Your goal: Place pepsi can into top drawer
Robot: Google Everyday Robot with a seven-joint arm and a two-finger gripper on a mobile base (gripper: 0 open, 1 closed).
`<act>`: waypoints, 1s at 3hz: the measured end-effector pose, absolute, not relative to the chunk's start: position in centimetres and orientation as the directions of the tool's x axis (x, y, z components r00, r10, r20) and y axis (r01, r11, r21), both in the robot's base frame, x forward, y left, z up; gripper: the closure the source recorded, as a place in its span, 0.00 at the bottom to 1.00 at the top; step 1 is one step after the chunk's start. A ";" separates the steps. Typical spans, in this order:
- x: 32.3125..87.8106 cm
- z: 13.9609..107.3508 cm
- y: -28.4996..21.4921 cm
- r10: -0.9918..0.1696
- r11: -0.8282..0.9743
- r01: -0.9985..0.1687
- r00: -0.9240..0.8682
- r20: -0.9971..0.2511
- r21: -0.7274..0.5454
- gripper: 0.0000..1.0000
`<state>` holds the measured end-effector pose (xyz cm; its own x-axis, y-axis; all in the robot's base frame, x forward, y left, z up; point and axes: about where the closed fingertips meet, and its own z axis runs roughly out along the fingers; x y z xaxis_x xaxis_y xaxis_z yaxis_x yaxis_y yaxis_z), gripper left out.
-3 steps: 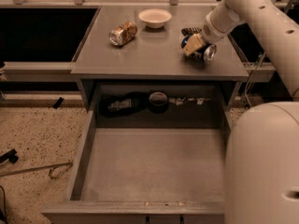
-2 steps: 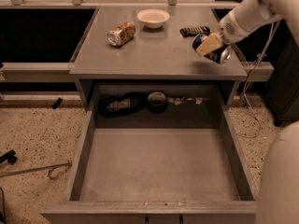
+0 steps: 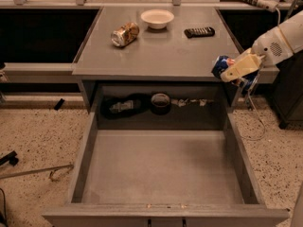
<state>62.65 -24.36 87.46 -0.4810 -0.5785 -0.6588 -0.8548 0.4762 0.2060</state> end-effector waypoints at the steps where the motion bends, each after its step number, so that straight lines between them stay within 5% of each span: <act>1: 61.2 87.1 -24.1 -0.597 0.436 -0.866 -0.483 -0.641 0.246 1.00; 3: 61.2 88.6 -23.1 -0.564 0.458 -0.871 -0.438 -0.700 0.176 1.00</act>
Offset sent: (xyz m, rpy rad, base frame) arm -0.0156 0.0029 -0.0030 0.0073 0.0448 0.0485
